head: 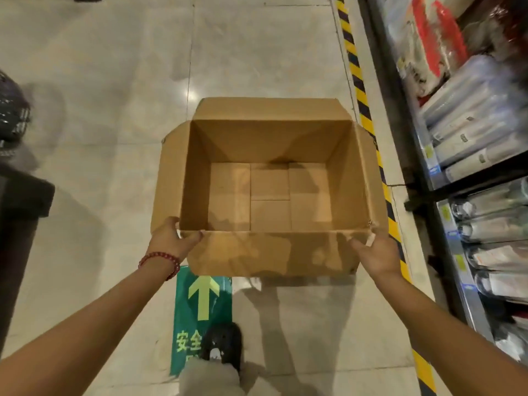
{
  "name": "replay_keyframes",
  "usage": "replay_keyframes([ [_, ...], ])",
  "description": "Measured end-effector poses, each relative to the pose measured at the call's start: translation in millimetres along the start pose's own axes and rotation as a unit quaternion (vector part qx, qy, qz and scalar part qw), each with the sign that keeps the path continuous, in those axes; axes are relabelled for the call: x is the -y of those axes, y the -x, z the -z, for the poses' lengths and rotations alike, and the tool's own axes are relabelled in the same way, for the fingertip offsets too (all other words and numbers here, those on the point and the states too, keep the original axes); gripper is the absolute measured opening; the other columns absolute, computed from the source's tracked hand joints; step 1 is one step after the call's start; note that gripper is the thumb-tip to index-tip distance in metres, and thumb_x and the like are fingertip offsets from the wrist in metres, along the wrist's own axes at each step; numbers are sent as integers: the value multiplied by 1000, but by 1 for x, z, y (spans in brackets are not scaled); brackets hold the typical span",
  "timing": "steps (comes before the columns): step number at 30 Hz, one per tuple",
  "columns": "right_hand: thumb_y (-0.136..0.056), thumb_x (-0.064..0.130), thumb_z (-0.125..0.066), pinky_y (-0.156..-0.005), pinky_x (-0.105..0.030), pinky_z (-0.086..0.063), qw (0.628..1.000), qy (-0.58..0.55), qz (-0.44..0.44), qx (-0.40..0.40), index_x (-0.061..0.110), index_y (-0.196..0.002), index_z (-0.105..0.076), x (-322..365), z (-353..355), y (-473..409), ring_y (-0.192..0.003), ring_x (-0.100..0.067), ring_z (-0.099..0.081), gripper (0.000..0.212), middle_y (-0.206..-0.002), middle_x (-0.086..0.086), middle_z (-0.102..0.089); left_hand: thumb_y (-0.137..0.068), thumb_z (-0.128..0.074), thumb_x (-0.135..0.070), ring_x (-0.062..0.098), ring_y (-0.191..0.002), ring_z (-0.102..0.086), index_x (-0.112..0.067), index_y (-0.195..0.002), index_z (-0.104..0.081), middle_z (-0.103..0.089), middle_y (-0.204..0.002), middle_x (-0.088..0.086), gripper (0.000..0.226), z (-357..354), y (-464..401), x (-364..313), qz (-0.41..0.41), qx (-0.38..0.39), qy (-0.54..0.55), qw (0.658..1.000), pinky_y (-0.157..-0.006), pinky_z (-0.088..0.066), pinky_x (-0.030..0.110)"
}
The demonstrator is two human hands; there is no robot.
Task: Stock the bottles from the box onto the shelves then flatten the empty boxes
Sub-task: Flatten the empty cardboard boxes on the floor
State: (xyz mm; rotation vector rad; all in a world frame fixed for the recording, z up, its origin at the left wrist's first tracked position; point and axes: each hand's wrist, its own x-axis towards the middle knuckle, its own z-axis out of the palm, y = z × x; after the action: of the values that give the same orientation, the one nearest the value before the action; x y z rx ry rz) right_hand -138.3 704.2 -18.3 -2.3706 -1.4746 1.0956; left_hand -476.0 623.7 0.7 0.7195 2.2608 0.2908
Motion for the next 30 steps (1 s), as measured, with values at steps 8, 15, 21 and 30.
replay_keyframes([
  [8, -90, 39, -58, -90, -44, -44, 997, -32, -6, -70, -5, -133, -32, -17, -48, -69, -115, -43, -52, 67, -127, -25, -53, -91, -56, -34, 44, -106, -55, -9, -133, -28, -48, -130, 22, 57, -66, -74, 18, 47, -83, 17, 995, -87, -49, 50],
  [15, -89, 18, -56, -72, -36, -40, 986, -72, 48, -140, 1, -117, -42, -15, -68, -96, -89, -36, -54, 35, -112, -19, -58, -91, -54, -10, 43, -113, -52, -6, -136, -29, -48, -132, 24, 52, -77, -108, 21, -50, -155, 43, 986, -94, -46, 50],
  [21, -88, 19, -53, -80, -37, -43, 963, -167, 107, -181, 7, -131, -41, 19, -81, -126, -103, -32, -55, 46, -118, -12, -58, -90, -52, -6, 40, -118, -49, -3, -137, -34, -46, -135, 21, 51, -67, -130, -6, -132, -212, 108, 962, -98, -42, 47],
  [30, -95, 28, -52, -73, -33, -40, 975, -88, 146, -143, 3, -133, -33, -27, -84, -102, -96, -36, -56, 50, -106, -14, -57, -88, -57, -16, 39, -115, -49, -16, -136, -30, -41, -134, 17, 54, -81, -101, 40, -128, -190, 93, 969, -97, -45, 54],
])
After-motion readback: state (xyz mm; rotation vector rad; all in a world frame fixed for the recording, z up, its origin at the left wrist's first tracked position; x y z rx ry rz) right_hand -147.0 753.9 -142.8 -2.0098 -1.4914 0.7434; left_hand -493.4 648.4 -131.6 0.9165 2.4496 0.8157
